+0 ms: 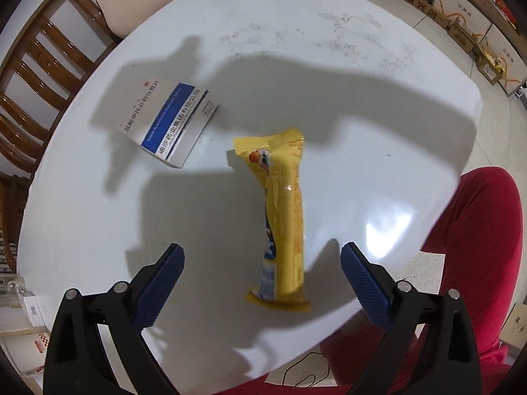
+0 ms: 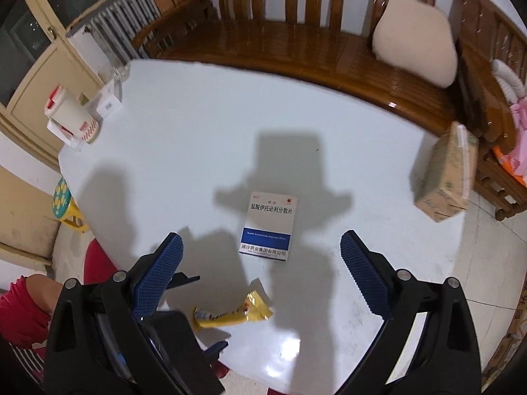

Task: Collect trash
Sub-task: 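Raise both tools and move the left tool over the yellow snack wrapper, then grasp the yellow wrapper with the left tool while the right tool grasps the white-blue medicine box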

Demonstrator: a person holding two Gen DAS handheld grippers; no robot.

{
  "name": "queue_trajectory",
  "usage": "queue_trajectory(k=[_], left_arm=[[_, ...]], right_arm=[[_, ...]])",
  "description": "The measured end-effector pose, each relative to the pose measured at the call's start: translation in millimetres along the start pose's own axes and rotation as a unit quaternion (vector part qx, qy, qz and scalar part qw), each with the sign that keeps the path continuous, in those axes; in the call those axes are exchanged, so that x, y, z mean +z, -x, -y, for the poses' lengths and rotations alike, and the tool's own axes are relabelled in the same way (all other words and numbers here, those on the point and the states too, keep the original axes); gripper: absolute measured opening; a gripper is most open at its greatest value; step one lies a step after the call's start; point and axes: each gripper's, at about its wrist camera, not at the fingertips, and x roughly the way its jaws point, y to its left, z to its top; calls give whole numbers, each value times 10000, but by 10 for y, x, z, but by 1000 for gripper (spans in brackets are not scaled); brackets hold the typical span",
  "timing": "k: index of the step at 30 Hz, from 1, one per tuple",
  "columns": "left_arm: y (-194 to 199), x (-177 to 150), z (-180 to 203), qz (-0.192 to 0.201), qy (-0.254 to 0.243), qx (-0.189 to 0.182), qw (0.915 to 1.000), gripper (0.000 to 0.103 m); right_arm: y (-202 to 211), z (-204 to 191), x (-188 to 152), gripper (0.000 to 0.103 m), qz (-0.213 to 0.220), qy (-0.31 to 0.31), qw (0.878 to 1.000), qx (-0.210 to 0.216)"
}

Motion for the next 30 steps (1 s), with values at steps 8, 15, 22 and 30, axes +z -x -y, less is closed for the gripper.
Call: queue_trajectory(k=[8,15,22,30], left_arm=[[-82,18,-217,10,442,-536,9976,95],[-41,-108,-296,278,493,-754,9955,87],[46,-244,-220,442,465,-751,9951,69],[71,-269,-276,519,350,-772,9950,68]], right_arm=[[-200,146,34,94,-129,4,9999,76],[-403,434,-88,94,-350,-13,9993,143],[-869,266,-145,94,-690,354,9970,67],[-1210,160,-99,94,-803,418,9959,-33]])
